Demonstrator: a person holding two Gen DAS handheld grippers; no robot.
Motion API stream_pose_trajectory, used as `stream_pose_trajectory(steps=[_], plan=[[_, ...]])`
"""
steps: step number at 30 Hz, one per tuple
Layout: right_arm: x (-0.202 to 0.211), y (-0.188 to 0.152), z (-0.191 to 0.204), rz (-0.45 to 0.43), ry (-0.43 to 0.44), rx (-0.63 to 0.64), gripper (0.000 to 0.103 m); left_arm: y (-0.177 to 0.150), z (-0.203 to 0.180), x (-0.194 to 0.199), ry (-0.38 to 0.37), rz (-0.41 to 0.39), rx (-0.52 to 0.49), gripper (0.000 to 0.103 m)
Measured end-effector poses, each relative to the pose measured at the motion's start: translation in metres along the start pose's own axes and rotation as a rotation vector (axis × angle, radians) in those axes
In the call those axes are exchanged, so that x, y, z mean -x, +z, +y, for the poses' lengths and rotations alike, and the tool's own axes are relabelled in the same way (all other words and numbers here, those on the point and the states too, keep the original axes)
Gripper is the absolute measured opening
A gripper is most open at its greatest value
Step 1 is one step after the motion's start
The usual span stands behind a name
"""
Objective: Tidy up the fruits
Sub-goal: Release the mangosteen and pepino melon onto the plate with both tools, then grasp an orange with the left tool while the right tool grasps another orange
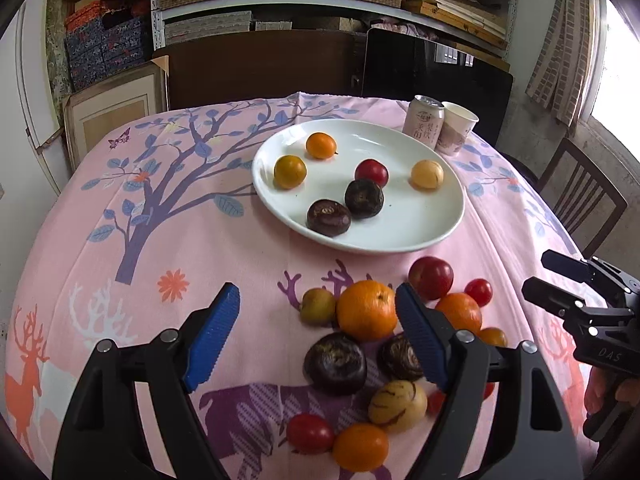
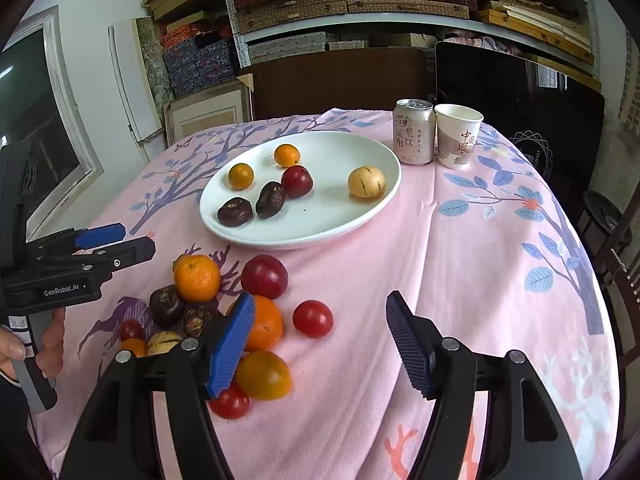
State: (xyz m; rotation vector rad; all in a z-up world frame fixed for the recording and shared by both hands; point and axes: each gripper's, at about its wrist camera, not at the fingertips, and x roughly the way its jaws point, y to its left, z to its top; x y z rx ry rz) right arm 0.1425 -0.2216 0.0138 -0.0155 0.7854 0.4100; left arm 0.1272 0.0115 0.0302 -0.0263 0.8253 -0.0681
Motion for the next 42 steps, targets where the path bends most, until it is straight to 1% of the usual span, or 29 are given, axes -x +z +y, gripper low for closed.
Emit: stream_pose_trajectory(steps=[6, 9, 13, 17, 20, 25, 27, 30, 31, 32, 34, 37, 39, 42], plan=[[0.015, -0.025, 0.005, 0.021, 0.013, 0.007, 0.071, -0.039, 0.004, 0.021, -0.008, 0.013, -0.025, 0.079], [0.018, -0.039, 0.012, 0.041, 0.004, 0.049, 0.071, -0.057, 0.004, 0.028, -0.008, 0.027, -0.045, 0.079], [0.017, -0.055, 0.023, 0.09, 0.013, 0.104, 0.071, -0.075, 0.001, 0.038, -0.022, 0.034, -0.066, 0.079], [0.017, -0.067, 0.034, 0.111, 0.025, 0.132, 0.071, -0.089, -0.004, 0.039, -0.032, 0.057, -0.095, 0.079], [0.018, -0.07, 0.036, 0.114, 0.033, 0.123, 0.071, -0.095, -0.009, 0.034, -0.037, 0.077, -0.117, 0.079], [0.02, -0.072, 0.036, 0.115, 0.037, 0.115, 0.071, -0.099, -0.015, 0.022, -0.055, 0.123, -0.114, 0.079], [0.02, -0.073, 0.036, 0.114, 0.04, 0.112, 0.071, -0.099, -0.019, 0.018, -0.063, 0.142, -0.115, 0.073], [0.02, -0.073, 0.035, 0.116, 0.046, 0.109, 0.071, -0.098, -0.023, 0.009, -0.079, 0.181, -0.105, 0.061], [0.02, -0.074, 0.035, 0.116, 0.047, 0.109, 0.071, -0.097, -0.024, 0.006, -0.088, 0.194, -0.1, 0.052], [0.02, -0.074, 0.035, 0.116, 0.049, 0.109, 0.071, -0.096, -0.025, 0.003, -0.089, 0.203, -0.092, 0.047], [0.02, -0.074, 0.035, 0.117, 0.053, 0.109, 0.071, -0.092, -0.027, -0.001, -0.09, 0.196, -0.079, 0.045], [0.02, -0.075, 0.035, 0.12, 0.051, 0.115, 0.071, -0.085, -0.024, -0.007, -0.084, 0.193, -0.045, 0.036], [0.018, -0.074, 0.035, 0.124, 0.046, 0.122, 0.071, -0.083, -0.023, -0.008, -0.094, 0.191, -0.043, 0.035], [0.014, -0.071, 0.033, 0.133, 0.015, 0.134, 0.071, -0.085, -0.024, -0.003, -0.097, 0.167, -0.074, 0.035]])
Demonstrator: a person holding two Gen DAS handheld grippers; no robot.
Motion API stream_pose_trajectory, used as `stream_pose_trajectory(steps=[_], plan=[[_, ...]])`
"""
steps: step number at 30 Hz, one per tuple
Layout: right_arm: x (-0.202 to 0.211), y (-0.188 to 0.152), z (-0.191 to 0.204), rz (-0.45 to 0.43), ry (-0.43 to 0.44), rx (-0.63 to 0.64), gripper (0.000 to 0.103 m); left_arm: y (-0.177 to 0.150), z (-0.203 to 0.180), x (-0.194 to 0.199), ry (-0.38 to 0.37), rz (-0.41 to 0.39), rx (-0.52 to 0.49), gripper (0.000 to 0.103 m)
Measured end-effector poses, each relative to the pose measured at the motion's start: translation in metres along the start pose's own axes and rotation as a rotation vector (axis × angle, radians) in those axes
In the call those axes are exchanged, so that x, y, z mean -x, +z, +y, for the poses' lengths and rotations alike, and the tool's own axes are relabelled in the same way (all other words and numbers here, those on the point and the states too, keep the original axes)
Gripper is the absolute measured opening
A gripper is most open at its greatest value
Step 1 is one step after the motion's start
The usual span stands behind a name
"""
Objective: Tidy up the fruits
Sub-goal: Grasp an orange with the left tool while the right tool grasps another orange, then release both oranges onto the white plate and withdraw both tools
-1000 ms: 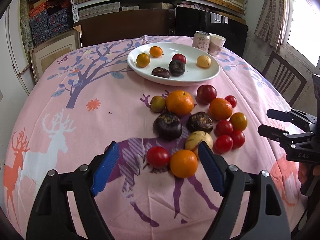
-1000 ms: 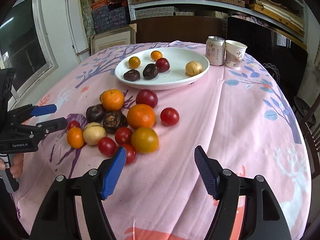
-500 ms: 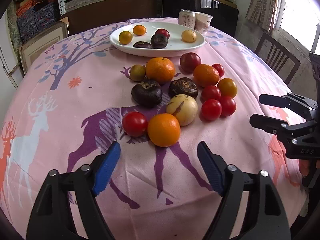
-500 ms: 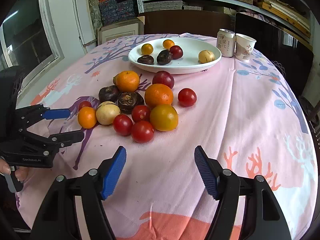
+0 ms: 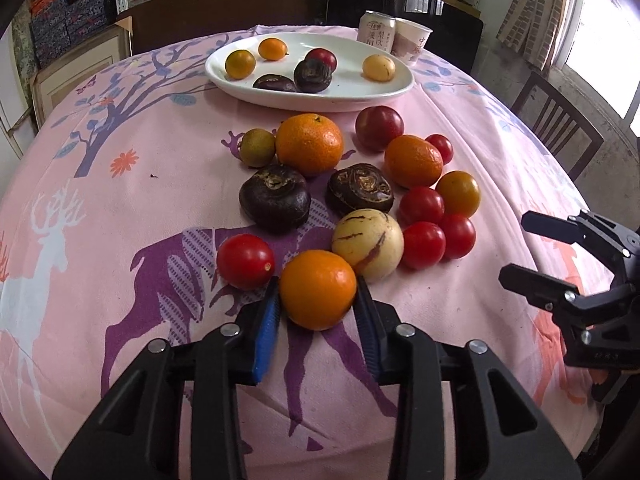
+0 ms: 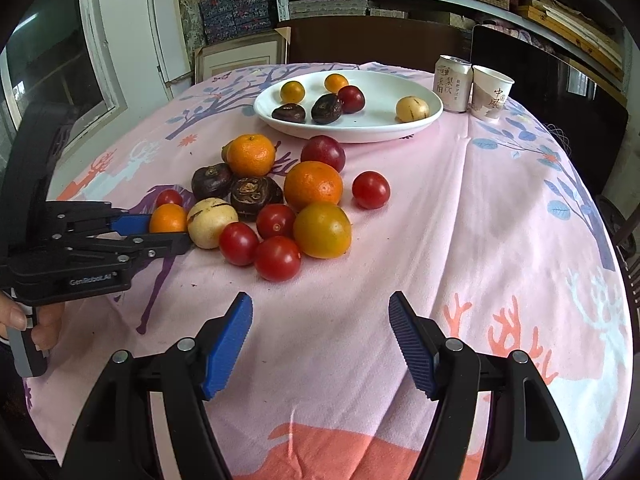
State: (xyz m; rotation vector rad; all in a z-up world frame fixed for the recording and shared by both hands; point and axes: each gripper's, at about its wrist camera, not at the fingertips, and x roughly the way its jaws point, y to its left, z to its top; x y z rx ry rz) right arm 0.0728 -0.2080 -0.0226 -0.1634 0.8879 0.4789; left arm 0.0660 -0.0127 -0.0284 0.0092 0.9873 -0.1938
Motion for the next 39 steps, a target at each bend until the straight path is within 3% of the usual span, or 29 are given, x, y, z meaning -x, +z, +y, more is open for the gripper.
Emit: stream_pose_trajectory(steps=[7, 12, 17, 21, 25, 32, 39], plan=[[-0.007, 0.011, -0.015, 0.013, -0.051, -0.029, 0.071, -0.006, 0.006, 0.027, -0.009, -0.044, -0.029, 0.035], [-0.033, 0.015, -0.011, 0.071, -0.083, 0.034, 0.057, -0.009, 0.009, 0.033, -0.019, -0.054, -0.032, 0.035], [-0.047, 0.029, -0.007, 0.057, -0.033, 0.053, 0.052, -0.011, 0.008, 0.032, -0.029, -0.047, -0.033, 0.035], [-0.054, 0.038, 0.001, 0.042, 0.007, 0.085, 0.037, -0.012, 0.01, 0.031, -0.028, -0.043, -0.027, 0.035], [-0.052, 0.04, -0.003, 0.039, 0.029, 0.052, 0.036, -0.011, 0.013, 0.032, -0.02, -0.041, -0.026, 0.035], [-0.001, 0.046, -0.024, -0.094, 0.019, -0.017, 0.036, 0.007, 0.008, 0.048, -0.013, -0.08, -0.067, 0.035], [0.028, 0.087, -0.035, -0.264, -0.023, -0.059, 0.036, 0.069, -0.005, 0.063, 0.015, -0.194, -0.101, 0.035]])
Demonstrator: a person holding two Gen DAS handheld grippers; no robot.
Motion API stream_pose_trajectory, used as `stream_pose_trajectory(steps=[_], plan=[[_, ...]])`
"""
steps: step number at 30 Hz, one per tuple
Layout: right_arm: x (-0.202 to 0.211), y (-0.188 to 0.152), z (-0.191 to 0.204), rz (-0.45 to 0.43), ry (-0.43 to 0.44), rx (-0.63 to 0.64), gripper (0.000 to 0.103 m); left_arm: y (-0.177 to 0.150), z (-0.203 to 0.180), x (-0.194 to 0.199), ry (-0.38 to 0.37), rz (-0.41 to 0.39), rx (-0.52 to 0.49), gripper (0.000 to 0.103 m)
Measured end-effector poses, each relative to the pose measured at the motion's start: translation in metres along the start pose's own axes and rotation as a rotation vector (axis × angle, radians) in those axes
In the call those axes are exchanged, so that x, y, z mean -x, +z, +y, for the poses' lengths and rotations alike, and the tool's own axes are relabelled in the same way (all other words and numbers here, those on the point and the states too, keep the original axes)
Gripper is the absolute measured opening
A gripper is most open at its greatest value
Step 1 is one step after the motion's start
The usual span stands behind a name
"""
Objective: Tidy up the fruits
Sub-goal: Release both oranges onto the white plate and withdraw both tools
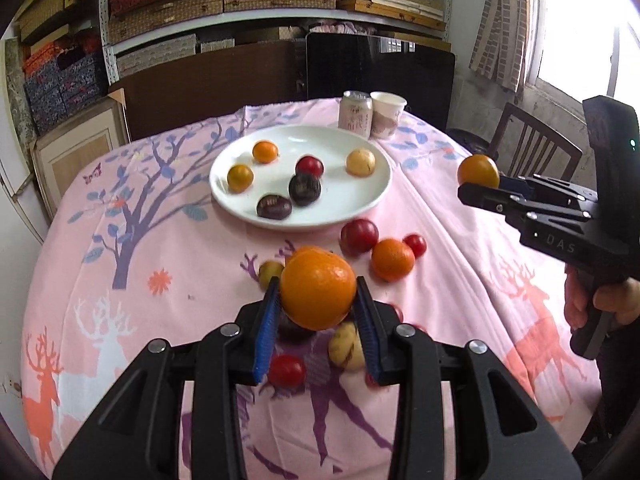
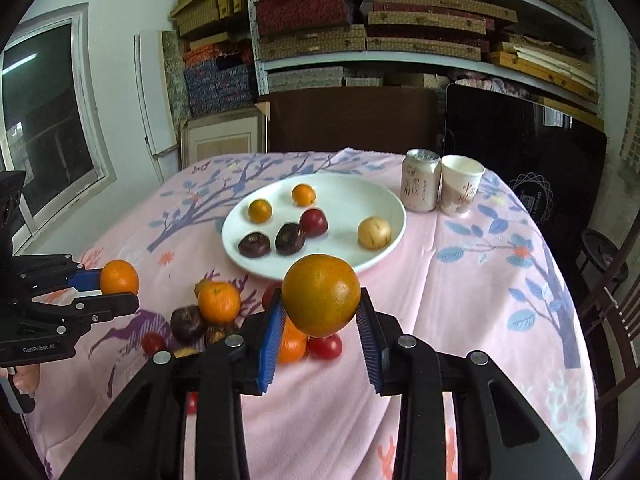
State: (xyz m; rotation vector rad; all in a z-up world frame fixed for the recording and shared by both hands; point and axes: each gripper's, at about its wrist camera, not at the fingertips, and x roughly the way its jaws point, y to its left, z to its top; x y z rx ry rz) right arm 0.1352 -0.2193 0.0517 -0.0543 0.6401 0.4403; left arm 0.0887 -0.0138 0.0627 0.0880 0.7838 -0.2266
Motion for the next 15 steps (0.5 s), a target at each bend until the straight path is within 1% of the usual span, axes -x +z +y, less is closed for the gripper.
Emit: stream_pose_trajectory(steps=[3, 6, 11, 15], plan=[[-0.021, 0.015, 0.003, -0.001, 0.0, -0.003, 0.036, 0.029, 0.008, -0.025, 0.015, 0.0, 0.051, 0.035], [-0.052, 0.021, 0.008, 0.036, -0.006, 0.013, 0.036, 0.048, 0.018, -0.062, 0.045, 0.03, 0.109, 0.035], [-0.098, 0.022, 0.013, 0.103, -0.021, 0.026, 0.036, 0.061, 0.032, -0.115, 0.08, 0.083, 0.177, 0.035], [-0.123, 0.021, 0.012, 0.141, -0.037, 0.018, 0.036, 0.065, 0.041, -0.139, 0.075, 0.11, 0.218, 0.035]])
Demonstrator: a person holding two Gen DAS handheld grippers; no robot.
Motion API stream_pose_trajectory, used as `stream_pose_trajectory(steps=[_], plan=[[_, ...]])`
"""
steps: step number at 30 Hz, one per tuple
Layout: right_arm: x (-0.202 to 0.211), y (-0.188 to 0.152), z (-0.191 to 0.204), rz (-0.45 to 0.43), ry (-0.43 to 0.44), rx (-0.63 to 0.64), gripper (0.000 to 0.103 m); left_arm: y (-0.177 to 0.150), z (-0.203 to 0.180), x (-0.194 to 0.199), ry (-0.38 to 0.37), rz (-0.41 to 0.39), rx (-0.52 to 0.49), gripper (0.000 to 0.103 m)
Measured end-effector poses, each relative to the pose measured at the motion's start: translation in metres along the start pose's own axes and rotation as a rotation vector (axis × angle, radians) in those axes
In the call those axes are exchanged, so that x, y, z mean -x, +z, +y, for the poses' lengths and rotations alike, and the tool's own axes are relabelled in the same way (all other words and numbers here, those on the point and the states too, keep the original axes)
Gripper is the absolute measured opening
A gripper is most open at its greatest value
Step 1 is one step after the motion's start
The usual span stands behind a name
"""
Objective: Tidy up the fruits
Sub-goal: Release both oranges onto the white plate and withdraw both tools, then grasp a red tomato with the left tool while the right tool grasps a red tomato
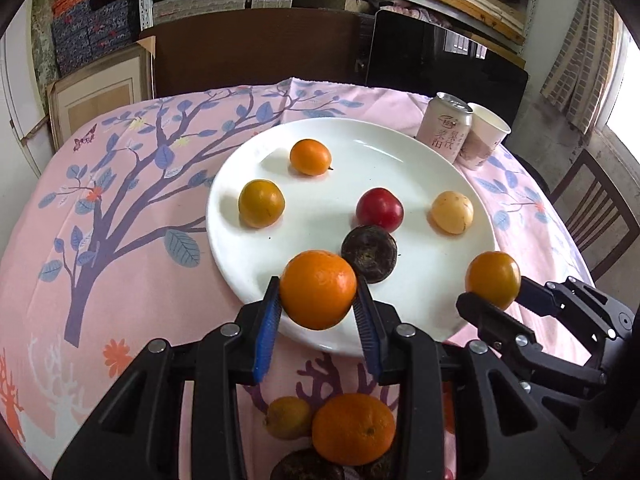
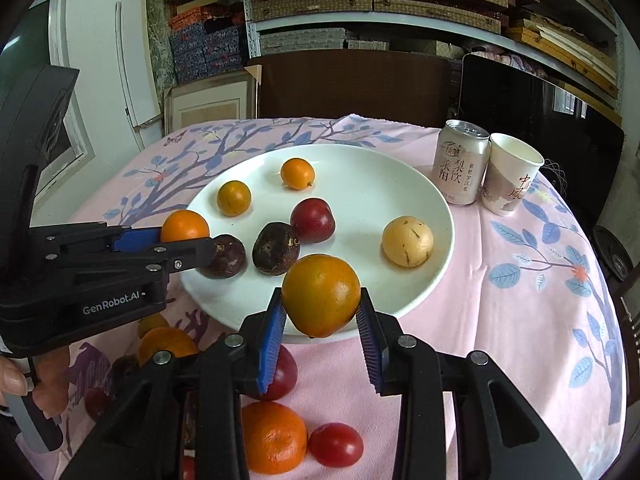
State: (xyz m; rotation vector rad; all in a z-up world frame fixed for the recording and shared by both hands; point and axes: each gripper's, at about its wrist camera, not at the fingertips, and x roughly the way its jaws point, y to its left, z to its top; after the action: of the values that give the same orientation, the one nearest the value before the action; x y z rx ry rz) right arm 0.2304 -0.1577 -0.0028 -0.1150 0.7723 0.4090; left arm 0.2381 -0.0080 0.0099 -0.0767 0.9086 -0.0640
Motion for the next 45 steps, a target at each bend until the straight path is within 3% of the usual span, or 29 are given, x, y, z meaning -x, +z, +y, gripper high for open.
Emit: stream_pose_trajectory(steps=[3, 4, 6, 8, 14, 23, 29, 34, 35, 37, 39, 45], plan=[[-0.012, 0.002, -0.004, 0.037, 0.012, -0.035, 0.04, 0.0, 0.005, -0.008, -0.007, 0.017, 0.037, 0.039], [-0.013, 0.003, -0.005, 0.042, 0.021, -0.043, 0.05, 0.001, 0.007, -0.008, -0.01, 0.009, 0.046, 0.049], [-0.006, 0.002, -0.005, 0.007, 0.007, -0.038, 0.055, 0.0, 0.008, 0.0, 0.011, -0.028, 0.032, 0.056], [0.002, -0.001, -0.005, -0.001, 0.006, -0.02, 0.056, 0.0, 0.01, 0.009, 0.006, -0.052, 0.019, 0.068], [0.037, -0.021, -0.009, -0.004, 0.021, -0.004, 0.056, -0.016, 0.021, 0.045, 0.001, -0.081, 0.004, 0.075], [0.088, -0.076, 0.005, 0.03, 0.078, 0.064, 0.056, -0.079, 0.045, 0.084, 0.02, -0.055, -0.022, 0.076], [0.091, -0.111, 0.043, 0.109, 0.109, 0.193, 0.056, -0.117, 0.055, 0.101, 0.033, -0.039, -0.053, 0.076], [0.081, -0.119, 0.065, 0.142, 0.097, 0.252, 0.053, -0.137, 0.062, 0.109, 0.03, -0.022, -0.068, 0.076], [0.077, -0.118, 0.066, 0.148, 0.102, 0.248, 0.052, -0.14, 0.061, 0.11, 0.029, -0.018, -0.074, 0.076], [0.069, -0.116, 0.069, 0.164, 0.109, 0.243, 0.036, -0.147, 0.06, 0.111, 0.022, -0.011, -0.086, 0.076], [0.063, -0.115, 0.071, 0.171, 0.135, 0.231, 0.029, -0.151, 0.058, 0.109, 0.014, -0.001, -0.099, 0.076], [0.069, -0.114, 0.065, 0.151, 0.144, 0.184, 0.028, -0.153, 0.045, 0.094, -0.01, 0.029, -0.124, 0.076]])
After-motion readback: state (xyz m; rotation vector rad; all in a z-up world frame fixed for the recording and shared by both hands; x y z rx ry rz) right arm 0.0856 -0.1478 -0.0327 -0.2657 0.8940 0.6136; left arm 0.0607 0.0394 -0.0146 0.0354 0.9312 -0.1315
